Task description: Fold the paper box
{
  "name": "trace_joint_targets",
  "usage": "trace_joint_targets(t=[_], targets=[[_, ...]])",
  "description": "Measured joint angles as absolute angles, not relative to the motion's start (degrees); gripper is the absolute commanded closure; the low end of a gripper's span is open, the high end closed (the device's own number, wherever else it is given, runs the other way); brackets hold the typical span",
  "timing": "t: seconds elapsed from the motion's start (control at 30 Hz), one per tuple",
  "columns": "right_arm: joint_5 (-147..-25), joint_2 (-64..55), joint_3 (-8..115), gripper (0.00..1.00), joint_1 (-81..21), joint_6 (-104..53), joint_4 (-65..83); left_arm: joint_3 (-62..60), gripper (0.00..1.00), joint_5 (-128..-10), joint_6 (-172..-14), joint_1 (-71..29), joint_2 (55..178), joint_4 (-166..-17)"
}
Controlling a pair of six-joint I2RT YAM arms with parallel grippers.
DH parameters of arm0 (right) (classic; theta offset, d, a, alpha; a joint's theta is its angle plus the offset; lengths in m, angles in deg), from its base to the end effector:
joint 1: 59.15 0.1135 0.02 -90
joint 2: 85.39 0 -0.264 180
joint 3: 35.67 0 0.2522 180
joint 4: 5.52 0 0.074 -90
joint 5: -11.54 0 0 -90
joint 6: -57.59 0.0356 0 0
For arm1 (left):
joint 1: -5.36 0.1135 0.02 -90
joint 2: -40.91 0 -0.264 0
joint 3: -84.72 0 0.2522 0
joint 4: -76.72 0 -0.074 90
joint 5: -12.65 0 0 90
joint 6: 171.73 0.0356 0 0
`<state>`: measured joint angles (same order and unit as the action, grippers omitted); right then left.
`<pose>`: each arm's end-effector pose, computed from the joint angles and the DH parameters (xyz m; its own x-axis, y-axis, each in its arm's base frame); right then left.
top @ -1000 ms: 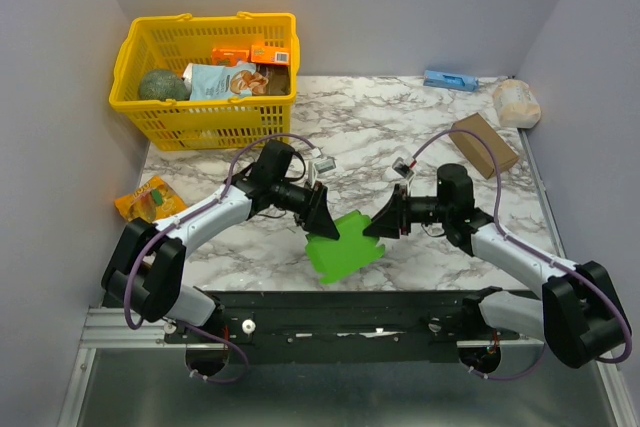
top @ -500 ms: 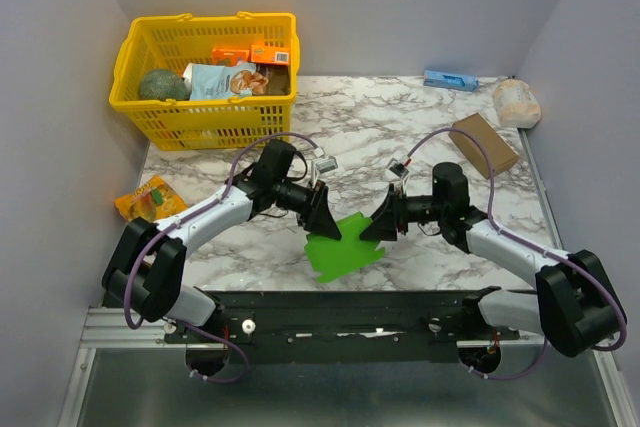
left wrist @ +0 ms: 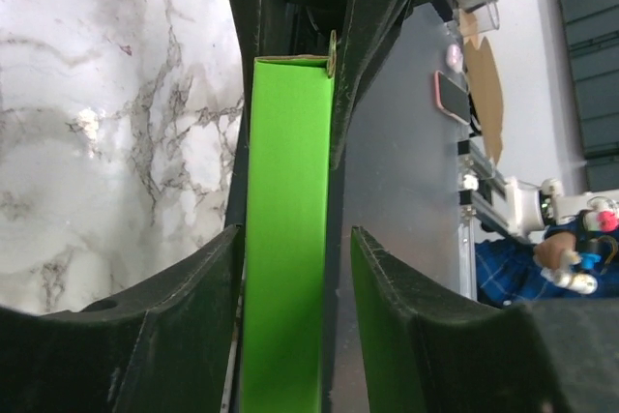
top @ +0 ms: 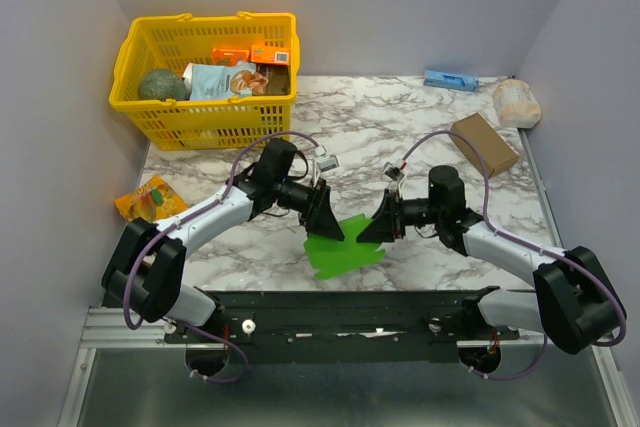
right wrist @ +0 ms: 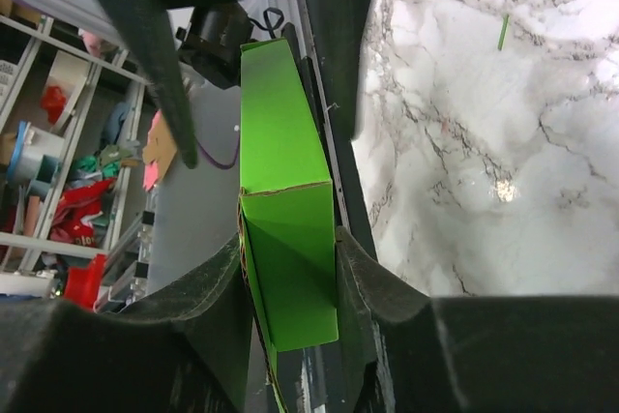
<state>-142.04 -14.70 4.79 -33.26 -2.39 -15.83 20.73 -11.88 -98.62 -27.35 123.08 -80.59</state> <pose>0.1976 0.1313 0.2051 -0.7416 -0.1125 -0.6614 -0.6707 0.1027 0.7346 0.2272 -0.1844 0.2383 -0.7602 0.3449 -0.5506 0.6086 0.0813 -0.7893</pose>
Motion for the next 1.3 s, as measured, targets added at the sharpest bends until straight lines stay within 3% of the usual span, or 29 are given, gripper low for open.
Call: trace_joint_targets(t=[0.07,0.2,0.4,0.63,0.67,0.8,0.93,1.3], targets=[[-141.99,-14.79,3.65,0.75,-33.26,-1.71,-16.14,20.73,0.01,-13.75,-98.73,-27.11,122.82,-80.68],[-141.14,-14.81,1.99,0.75,-33.26,0.17,-15.16,20.73,0.01,-20.84,-99.16,-25.03,121.09,-80.40],[-135.06,-13.80,0.66,0.68,-33.36,5.18,-11.66,20.73,0.01,-43.92,-101.11,-18.54,111.52,-79.48],[-128.53,-3.03,-1.20,0.60,-34.04,11.91,-13.82,29.42,0.01,-60.88,-104.41,-21.03,98.08,-81.60],[-127.70,-1.67,-1.18,0.59,-34.04,12.70,-14.46,30.93,0.01,-62.19,-104.76,-21.58,97.38,-81.29],[-124.75,1.74,-0.17,0.34,-34.13,14.33,-16.01,35.72,0.01,-66.39,-106.09,-23.74,96.61,-79.56],[-119.94,1.80,-0.02,0.22,-34.13,14.77,-16.20,37.80,0.01,-68.07,-107.01,-24.79,94.56,-78.89],[-105.58,-11.51,0.00,0.11,-34.13,10.14,-7.77,37.86,0.01,-69.42,-106.84,-29.31,92.46,-79.21]])
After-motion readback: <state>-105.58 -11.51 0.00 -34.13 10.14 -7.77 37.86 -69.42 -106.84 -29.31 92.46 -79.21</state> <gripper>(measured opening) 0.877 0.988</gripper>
